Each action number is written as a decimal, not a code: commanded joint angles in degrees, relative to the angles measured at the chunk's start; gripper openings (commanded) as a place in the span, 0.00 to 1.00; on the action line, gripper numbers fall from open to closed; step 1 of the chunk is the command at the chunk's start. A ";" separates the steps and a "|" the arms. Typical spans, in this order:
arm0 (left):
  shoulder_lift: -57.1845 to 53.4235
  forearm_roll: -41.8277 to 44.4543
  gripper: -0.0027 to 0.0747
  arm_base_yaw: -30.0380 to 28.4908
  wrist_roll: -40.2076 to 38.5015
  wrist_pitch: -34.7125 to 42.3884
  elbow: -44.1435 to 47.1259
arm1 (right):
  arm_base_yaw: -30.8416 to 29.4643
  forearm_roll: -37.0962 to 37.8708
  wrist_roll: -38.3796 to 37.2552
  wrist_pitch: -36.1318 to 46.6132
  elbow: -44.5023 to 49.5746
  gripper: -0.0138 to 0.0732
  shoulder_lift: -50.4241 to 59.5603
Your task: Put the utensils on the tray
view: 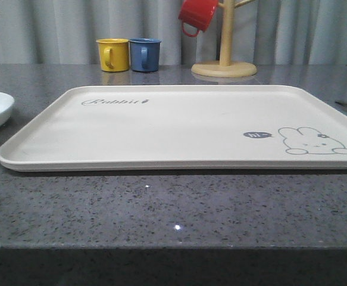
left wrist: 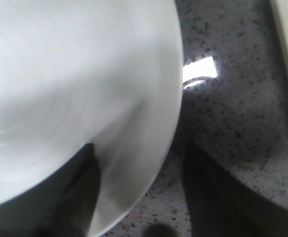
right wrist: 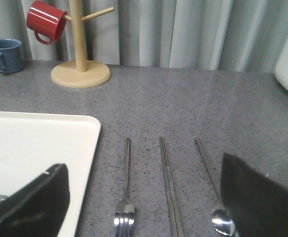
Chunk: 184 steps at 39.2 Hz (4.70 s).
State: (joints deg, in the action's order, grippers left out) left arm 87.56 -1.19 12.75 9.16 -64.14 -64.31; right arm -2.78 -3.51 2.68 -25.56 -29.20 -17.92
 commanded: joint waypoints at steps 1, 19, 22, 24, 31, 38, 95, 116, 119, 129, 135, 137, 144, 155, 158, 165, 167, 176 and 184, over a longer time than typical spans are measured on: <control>-1.65 -0.01 0.18 0.49 -0.23 -0.06 -1.70 | -0.08 0.03 0.30 4.31 -2.17 0.90 -0.98; -1.65 5.64 0.01 0.49 -0.15 -7.98 -12.92 | -0.08 0.03 0.30 4.31 -2.17 0.90 -0.98; -2.19 4.80 0.01 1.28 -0.15 -8.00 -17.74 | -0.08 0.03 0.30 4.31 -2.17 0.90 -0.98; -2.54 4.67 0.01 2.89 -0.15 -8.00 -20.79 | -0.08 0.03 0.30 4.31 -2.17 0.90 -0.98; -2.53 4.91 0.01 11.87 -0.15 -8.00 -29.46 | -0.08 0.03 0.30 4.31 -2.17 0.90 -0.98; -0.23 5.09 0.01 22.72 -0.45 -8.00 -33.61 | -0.08 0.03 0.30 4.31 -2.17 0.90 -0.98; 18.61 -1.57 0.54 34.12 -0.67 -8.04 -37.17 | -0.08 0.03 0.30 4.31 -2.17 0.90 -0.98; 4.93 -1.70 0.18 15.31 -0.90 -8.04 -30.22 | -0.08 0.03 0.30 4.31 -2.17 0.90 -0.98; 1.27 -1.79 0.12 10.02 -0.90 -6.94 -25.67 | -0.08 0.03 0.30 4.31 -2.17 0.90 -0.98; -14.10 -6.75 0.01 -4.93 -0.90 6.92 -6.59 | -0.08 0.03 0.30 4.31 -2.17 0.90 -0.98; -25.01 -6.75 0.01 -8.34 -0.90 16.53 5.30 | -0.08 0.03 0.30 4.31 -2.17 0.90 -0.98; -28.57 -6.75 0.01 -8.18 -0.90 20.48 8.43 | -0.08 0.03 0.30 4.31 -2.17 0.90 -0.98; -43.17 -6.75 0.01 -5.84 -0.90 34.95 21.80 | -0.08 0.03 0.30 4.31 -2.17 0.90 -0.98; -62.74 -6.75 0.01 -5.14 -0.90 42.31 36.05 | -0.08 0.03 0.30 4.31 -2.17 0.90 -0.98; -66.47 -6.75 0.01 -5.14 -0.90 44.10 38.20 | -0.08 0.03 0.30 4.31 -2.17 0.90 -0.98; -70.64 -6.75 0.01 -5.14 -0.90 45.05 40.09 | -0.08 0.03 0.30 4.31 -2.17 0.90 -0.98; -70.64 -6.75 0.01 -5.14 -0.90 45.05 40.09 | -0.08 0.03 0.30 4.31 -2.17 0.90 -0.98; -70.64 -6.75 0.01 -5.14 -0.90 45.05 40.09 | -0.08 0.03 0.30 4.31 -2.17 0.90 -0.98; -70.64 -6.75 0.01 -5.14 -0.90 45.05 40.09 | -0.08 -0.48 0.30 5.53 -2.17 0.90 -1.06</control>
State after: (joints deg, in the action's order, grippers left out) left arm 16.58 -7.22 7.26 8.81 -23.89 -22.74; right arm -2.78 -3.51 2.68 -25.33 -29.20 -17.92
